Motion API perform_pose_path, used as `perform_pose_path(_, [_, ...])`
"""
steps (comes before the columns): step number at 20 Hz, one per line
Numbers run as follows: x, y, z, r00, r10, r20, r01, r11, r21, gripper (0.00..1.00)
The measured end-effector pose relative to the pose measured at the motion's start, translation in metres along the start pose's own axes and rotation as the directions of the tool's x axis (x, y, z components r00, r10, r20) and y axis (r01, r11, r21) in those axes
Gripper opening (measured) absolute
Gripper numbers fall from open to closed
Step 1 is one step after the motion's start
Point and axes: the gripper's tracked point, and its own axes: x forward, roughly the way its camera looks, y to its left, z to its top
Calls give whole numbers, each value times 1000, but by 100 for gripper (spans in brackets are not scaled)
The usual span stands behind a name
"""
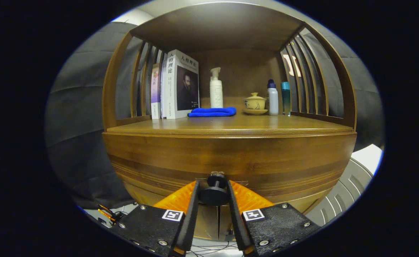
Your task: Pull open the drawer, take out the items inside it, and place them on the countertop above the cabinet.
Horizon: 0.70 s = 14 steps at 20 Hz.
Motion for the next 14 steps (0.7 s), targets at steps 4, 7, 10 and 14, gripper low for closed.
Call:
perform_pose_path(4, [-4, 0, -2, 1000, -2, -20, 3, 1000, 29, 36])
perform_pose_path(7, [-7, 0, -2, 1000, -11, -24, 12, 999, 32, 32])
perform_pose_path(10, [-16, 2, -5, 1000, -15, -19, 16, 999, 28, 32])
perform_pose_path(14, [-38, 6, -9, 999, -22, -30, 24, 996, 83, 32])
